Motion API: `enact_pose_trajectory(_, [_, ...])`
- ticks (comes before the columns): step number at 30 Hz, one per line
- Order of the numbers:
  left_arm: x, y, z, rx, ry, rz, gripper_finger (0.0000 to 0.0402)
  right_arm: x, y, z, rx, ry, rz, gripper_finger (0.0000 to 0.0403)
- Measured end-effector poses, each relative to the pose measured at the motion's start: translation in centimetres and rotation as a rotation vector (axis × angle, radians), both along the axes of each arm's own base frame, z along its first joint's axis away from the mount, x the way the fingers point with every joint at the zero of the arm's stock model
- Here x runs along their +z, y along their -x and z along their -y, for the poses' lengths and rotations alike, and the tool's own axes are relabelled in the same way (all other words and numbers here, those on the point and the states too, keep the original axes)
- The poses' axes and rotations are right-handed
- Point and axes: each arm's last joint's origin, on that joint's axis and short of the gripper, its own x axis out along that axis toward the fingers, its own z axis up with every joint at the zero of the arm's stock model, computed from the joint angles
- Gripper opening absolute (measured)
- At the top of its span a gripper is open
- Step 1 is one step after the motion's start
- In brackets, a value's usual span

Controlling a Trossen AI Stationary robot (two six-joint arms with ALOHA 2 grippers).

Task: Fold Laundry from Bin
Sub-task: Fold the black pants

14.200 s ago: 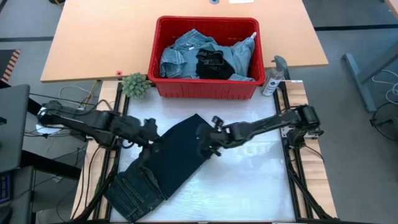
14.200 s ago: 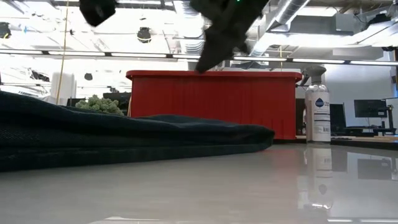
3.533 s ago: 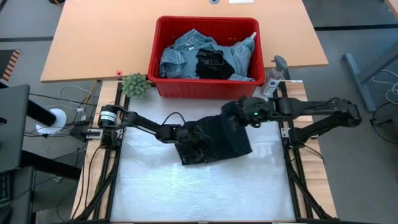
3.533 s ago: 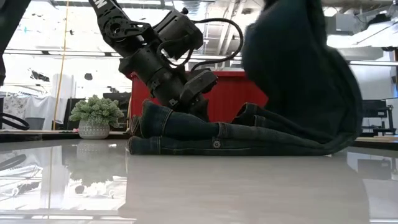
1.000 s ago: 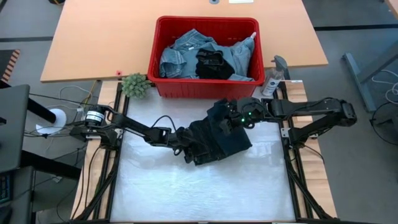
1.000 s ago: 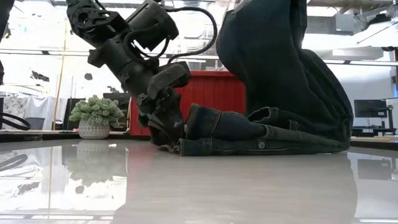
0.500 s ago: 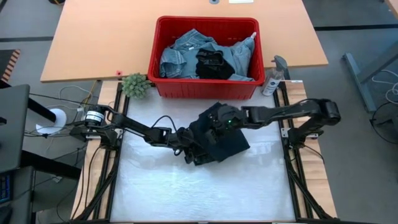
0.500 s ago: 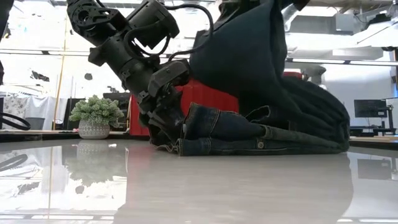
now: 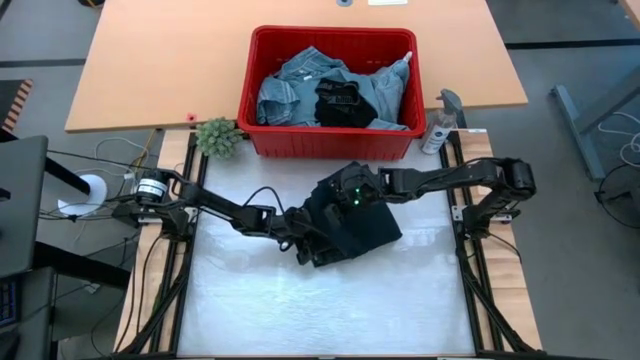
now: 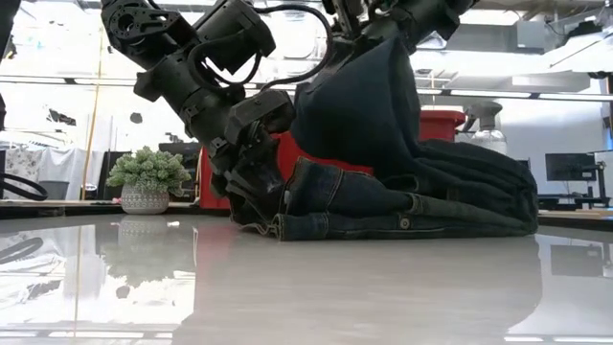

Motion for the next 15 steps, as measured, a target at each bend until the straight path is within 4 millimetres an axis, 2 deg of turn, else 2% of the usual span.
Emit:
enact_pose_trajectory(6, [0.03,0.01,0.14,0.004,-0.007,0.002,0.0000,0.45,-0.23,0.70,0.012,-0.020,0.058,0.0045])
enact_pose_trajectory(15, [0.05,-0.01,-0.03,0.011,-0.036,0.005,0.0000,0.33,-0.15,0.47,0.017,-0.051,0.040,0.0087])
